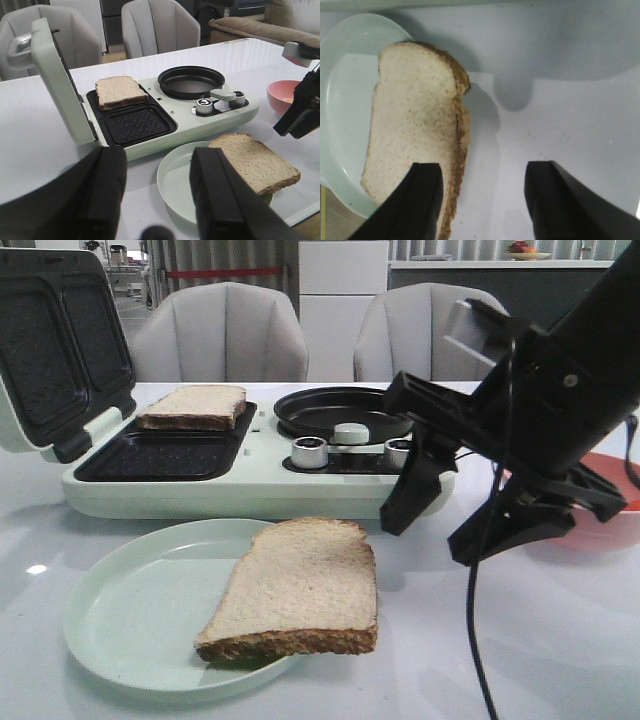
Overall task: Make breakfast with bread and shrimp
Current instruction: 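Reach the right gripper down and grasp the remaining bread slice, then carry the bread with the right gripper onto the nearer sandwich plate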
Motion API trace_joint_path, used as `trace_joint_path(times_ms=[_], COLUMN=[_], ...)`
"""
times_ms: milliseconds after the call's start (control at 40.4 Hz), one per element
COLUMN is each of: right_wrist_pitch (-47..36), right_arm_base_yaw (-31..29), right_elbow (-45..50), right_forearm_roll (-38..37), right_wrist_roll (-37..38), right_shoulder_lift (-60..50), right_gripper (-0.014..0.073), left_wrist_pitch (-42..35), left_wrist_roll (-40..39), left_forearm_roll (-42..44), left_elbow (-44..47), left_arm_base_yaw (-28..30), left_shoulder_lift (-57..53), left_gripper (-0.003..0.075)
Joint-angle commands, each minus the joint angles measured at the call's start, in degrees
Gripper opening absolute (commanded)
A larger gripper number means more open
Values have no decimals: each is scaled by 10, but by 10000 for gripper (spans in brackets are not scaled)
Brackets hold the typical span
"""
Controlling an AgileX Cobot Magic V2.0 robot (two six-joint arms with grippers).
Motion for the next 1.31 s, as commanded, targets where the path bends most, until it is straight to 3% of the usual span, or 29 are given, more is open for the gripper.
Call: trace_joint_path(times_ms=[0,272,421,594,767,891,1287], right_wrist_pitch=[-8,10,11,22,35,37,56], right_arm_base_yaw=[-1,-1,-1,-1,-1,-1,-2], right_elbow=[-31,-53,-53,-53,-53,-53,-63], right_forearm_roll=[73,220,261,280,296,296,297], right_wrist_roll=[-51,-167,-198,-220,-235,-236,-249], right_shoulder_lift=[15,79,95,106,106,104,5], right_gripper=[466,466,466,433,250,179,163], left_wrist_pitch=[-49,-49,-49,-49,-49,-49,-49], left_wrist_roll=[-5,-5,-5,-5,-5,-5,-5], left_forearm_roll=[-5,-5,-5,-5,-5,-5,-5], left_elbow=[-16,-16,-16,-16,-16,-16,-16], left_arm_base_yaw=[0,0,0,0,0,0,0], left_shoulder_lift=[-11,-11,-11,-11,-11,-11,-11], left_gripper=[365,365,365,365,365,365,365])
